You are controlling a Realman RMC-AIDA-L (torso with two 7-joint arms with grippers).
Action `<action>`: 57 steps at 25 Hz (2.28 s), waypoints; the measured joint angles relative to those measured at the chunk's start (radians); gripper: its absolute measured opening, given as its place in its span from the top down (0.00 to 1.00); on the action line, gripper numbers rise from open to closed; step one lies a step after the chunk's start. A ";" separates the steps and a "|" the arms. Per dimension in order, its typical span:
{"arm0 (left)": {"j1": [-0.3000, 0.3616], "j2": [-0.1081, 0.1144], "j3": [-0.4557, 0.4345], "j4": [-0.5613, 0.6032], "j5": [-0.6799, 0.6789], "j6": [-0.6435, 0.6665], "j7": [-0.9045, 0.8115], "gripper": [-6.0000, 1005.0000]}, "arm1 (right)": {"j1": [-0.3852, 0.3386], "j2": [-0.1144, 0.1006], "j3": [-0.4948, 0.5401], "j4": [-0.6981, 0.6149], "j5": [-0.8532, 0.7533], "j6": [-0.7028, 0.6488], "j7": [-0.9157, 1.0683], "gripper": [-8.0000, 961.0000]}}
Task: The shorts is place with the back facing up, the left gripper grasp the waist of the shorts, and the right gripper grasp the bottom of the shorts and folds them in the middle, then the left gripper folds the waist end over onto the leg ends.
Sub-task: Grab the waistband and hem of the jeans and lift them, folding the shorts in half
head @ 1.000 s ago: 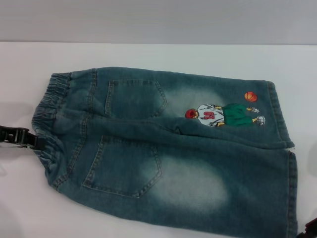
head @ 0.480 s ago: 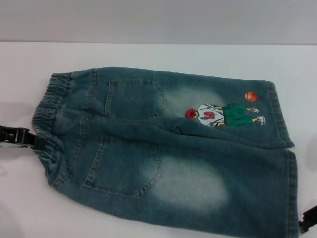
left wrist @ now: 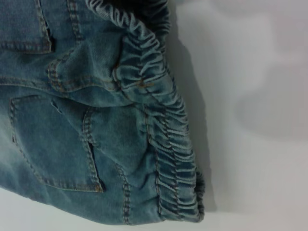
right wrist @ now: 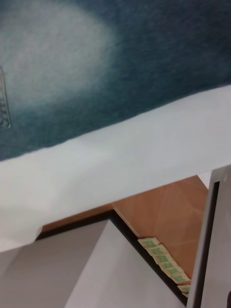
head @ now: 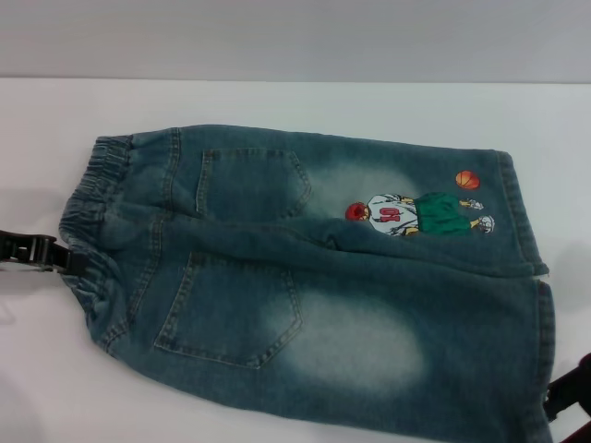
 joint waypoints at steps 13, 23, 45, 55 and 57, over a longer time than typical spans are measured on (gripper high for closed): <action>-0.006 -0.001 0.000 0.000 0.000 -0.003 0.000 0.92 | 0.018 0.019 -0.006 -0.002 -0.008 0.004 -0.004 0.28; -0.006 -0.001 0.000 0.000 0.000 -0.003 0.000 0.92 | 0.013 0.018 -0.007 -0.015 -0.008 0.023 -0.003 0.58; -0.019 -0.001 0.000 0.000 -0.007 0.001 -0.002 0.92 | -0.023 0.018 0.065 -0.083 0.083 -0.030 -0.067 0.99; -0.020 0.004 -0.001 -0.003 -0.106 0.033 -0.002 0.91 | -0.050 -0.012 0.386 -0.123 0.232 -0.177 -0.215 0.99; -0.022 0.002 -0.001 -0.003 -0.169 0.033 -0.002 0.91 | -0.058 -0.014 0.437 -0.123 0.252 -0.171 -0.222 0.99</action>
